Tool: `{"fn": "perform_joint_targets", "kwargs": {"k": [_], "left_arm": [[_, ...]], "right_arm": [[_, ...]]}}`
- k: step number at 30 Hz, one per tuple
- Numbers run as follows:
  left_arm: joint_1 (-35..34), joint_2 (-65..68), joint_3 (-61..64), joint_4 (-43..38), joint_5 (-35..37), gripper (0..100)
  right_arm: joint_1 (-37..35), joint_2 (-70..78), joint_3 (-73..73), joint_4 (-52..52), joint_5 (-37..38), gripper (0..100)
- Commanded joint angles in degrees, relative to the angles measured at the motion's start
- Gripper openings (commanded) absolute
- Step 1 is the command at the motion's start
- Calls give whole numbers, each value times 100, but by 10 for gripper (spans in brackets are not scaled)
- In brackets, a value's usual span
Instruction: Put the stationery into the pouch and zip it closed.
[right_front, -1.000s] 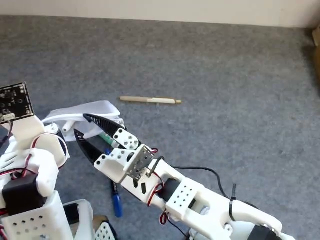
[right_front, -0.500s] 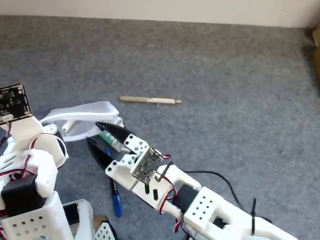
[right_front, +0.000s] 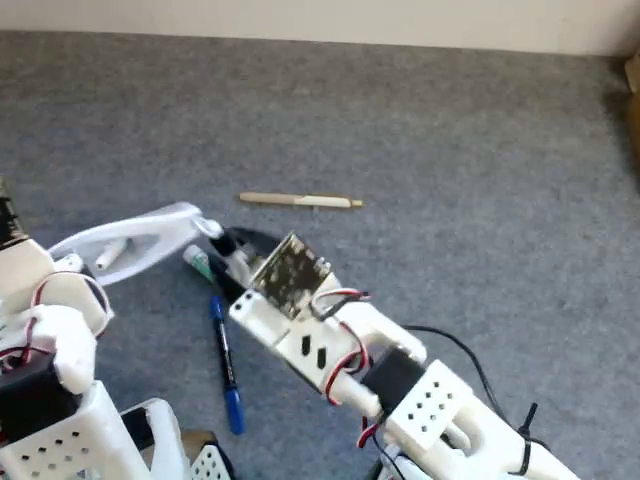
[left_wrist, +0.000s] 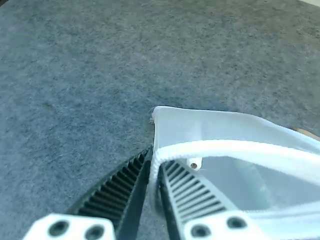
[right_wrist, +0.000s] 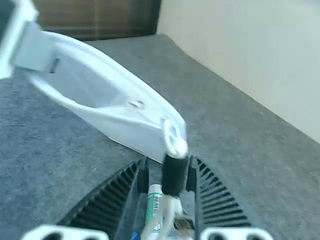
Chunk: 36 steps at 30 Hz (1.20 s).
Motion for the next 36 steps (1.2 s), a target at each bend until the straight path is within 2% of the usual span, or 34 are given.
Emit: {"fn": "perform_joint_targets", "kwargs": {"k": [1, 12, 24, 36], "left_arm": [[-127, 22, -92, -53, -44, 6], [-136, 4, 347, -404, -44, 6], [-136, 4, 365, -378, -44, 6], [-136, 4, 365, -378, -44, 6]], "right_arm": [[215, -92, -611, 207, 53, 124], [822, 251, -980, 743, 62, 124], [1297, 3301, -2484, 787, 53, 126], [1631, 5429, -4233, 1648, 62, 128]]}}
